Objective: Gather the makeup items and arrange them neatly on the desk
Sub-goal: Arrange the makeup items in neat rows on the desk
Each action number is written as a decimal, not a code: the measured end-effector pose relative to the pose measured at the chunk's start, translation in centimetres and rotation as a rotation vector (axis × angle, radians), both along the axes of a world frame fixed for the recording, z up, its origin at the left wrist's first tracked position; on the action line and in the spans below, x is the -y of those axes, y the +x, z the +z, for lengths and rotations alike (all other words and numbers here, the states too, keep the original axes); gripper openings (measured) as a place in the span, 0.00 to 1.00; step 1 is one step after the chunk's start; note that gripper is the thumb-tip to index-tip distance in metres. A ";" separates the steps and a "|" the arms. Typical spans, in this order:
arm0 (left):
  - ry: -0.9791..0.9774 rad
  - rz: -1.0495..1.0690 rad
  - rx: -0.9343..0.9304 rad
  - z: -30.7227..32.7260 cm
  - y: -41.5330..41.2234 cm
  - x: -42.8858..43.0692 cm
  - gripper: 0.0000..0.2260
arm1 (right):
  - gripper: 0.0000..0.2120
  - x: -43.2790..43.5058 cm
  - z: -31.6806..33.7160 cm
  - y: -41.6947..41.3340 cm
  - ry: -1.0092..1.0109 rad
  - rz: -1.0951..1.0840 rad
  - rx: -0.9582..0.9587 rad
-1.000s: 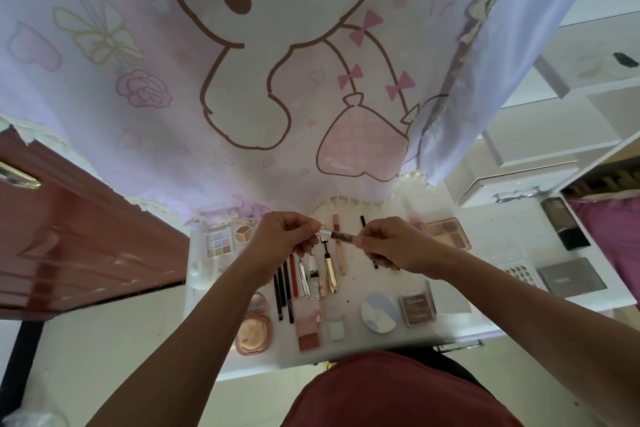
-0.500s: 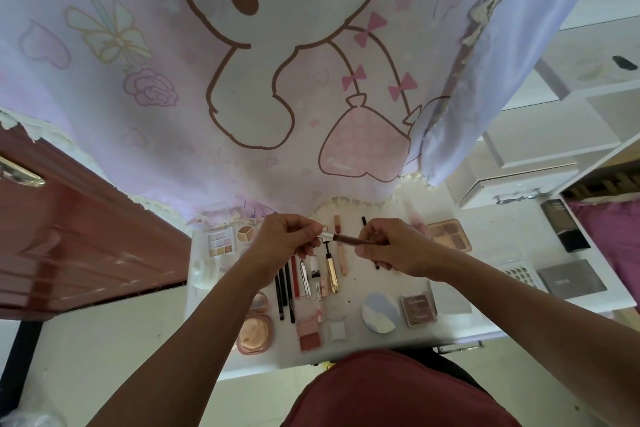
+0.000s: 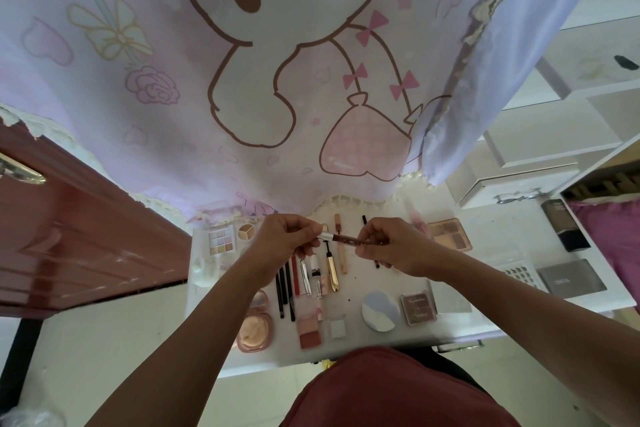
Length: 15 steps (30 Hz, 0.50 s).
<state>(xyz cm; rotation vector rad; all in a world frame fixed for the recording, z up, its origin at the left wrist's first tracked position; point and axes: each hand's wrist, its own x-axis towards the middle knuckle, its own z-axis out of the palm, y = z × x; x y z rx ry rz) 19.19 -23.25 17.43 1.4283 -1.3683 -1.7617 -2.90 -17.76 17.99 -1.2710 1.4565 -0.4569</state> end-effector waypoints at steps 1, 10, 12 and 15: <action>-0.002 0.000 0.004 0.0 0.0 0.0 0.05 | 0.05 0.0 0.0 0.0 -0.002 -0.011 0.016; -0.001 0.003 0.015 -0.3 0.2 0.0 0.05 | 0.09 0.0 0.7 0.2 0.010 0.032 -0.092; 0.002 0.010 0.017 -0.3 0.1 -0.1 0.05 | 0.05 -0.1 0.5 0.2 -0.012 0.033 -0.085; 0.001 0.014 0.018 -0.3 0.1 -0.1 0.04 | 0.05 -0.1 0.4 0.2 0.001 0.007 -0.049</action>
